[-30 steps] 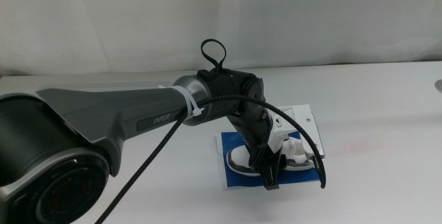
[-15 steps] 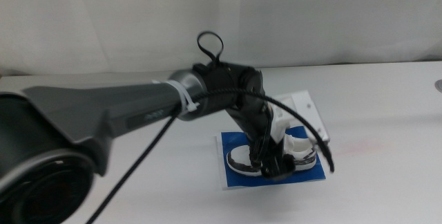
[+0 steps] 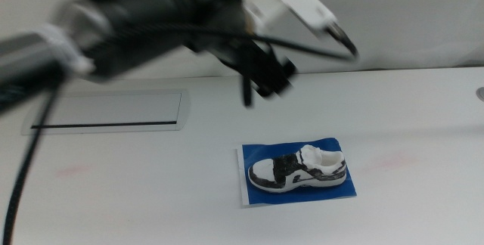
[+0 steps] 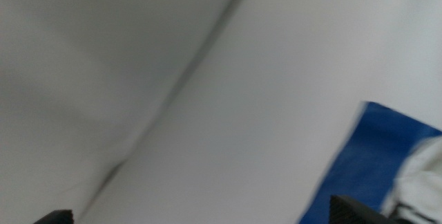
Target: Use one arm to grab the shoe from the table and place it on the mat.
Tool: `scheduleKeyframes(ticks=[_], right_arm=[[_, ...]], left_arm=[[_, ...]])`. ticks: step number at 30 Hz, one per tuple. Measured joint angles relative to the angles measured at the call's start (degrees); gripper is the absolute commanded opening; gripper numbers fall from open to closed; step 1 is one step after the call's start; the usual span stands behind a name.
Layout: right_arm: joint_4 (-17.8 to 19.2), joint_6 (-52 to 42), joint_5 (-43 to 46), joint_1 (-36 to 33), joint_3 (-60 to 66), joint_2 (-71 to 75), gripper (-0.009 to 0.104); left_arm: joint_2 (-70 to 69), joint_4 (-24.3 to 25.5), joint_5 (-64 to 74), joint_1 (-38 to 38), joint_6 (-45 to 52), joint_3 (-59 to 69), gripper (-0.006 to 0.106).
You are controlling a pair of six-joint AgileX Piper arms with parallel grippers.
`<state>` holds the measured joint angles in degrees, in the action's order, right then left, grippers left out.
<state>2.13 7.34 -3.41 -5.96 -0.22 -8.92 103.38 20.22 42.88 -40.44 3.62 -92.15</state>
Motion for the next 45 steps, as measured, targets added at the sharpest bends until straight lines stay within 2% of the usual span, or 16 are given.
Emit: scheduleKeyframes(ticks=[2,4,9,16,19,22,25,28,30,33,34,35,42,45], right_arm=[[0.0,0.12,0.0,0.0,0.0,0.0,-0.002],[0.0,0.12,0.0,0.0,0.0,0.0,-0.002],[0.0,0.12,0.0,0.0,0.0,0.0,-0.002],[0.0,0.12,0.0,0.0,0.0,0.0,-0.002],[0.0,0.12,0.0,0.0,0.0,0.0,-0.002],[0.0,0.12,0.0,0.0,0.0,0.0,-0.002],[0.0,0.12,0.0,0.0,0.0,0.0,-0.002],[0.0,-0.13,0.0,0.0,0.0,0.0,-0.002],[0.0,-0.13,0.0,0.0,0.0,0.0,-0.002],[0.0,-0.13,0.0,0.0,0.0,0.0,-0.002],[0.0,-0.13,0.0,0.0,0.0,0.0,-0.002],[0.0,-0.13,0.0,0.0,0.0,0.0,-0.002],[0.0,-0.02,0.24,0.0,0.0,0.0,-0.002],[0.0,-0.02,0.34,0.0,0.0,0.0,-0.002]], left_arm=[[-2.1,2.92,1.66,1.61,-2.87,0.0,0.092],[-4.14,3.33,3.64,4.42,-4.22,0.0,0.092],[-7.95,0.25,5.41,15.21,-4.75,0.0,0.092],[-12.57,-9.09,5.82,34.17,-3.02,0.0,0.092],[-16.06,-16.53,3.68,41.04,0.85,2.02,0.092],[-21.51,-21.79,-0.84,44.75,3.36,7.57,0.092],[-28.09,-23.58,-6.1,45.5,4.96,15.54,0.09],[-35.59,-24.76,-12.02,45.5,5.8,25.22,0.079],[-41.23,-25.17,-15.49,45.5,5.93,32.06,0.063],[-49.78,-25.65,-19.97,45.5,6.26,41.22,0.019],[-52.96,-25.71,-21.12,45.5,6.39,44.35,0.001],[-55.54,-25.71,-22.02,45.5,6.51,46.78,-0.002],[-76.79,-26.03,-26.1,45.5,6.52,63.42,-0.002],[-86.14,-27.0,-27.44,45.5,3.34,69.52,-0.002]])
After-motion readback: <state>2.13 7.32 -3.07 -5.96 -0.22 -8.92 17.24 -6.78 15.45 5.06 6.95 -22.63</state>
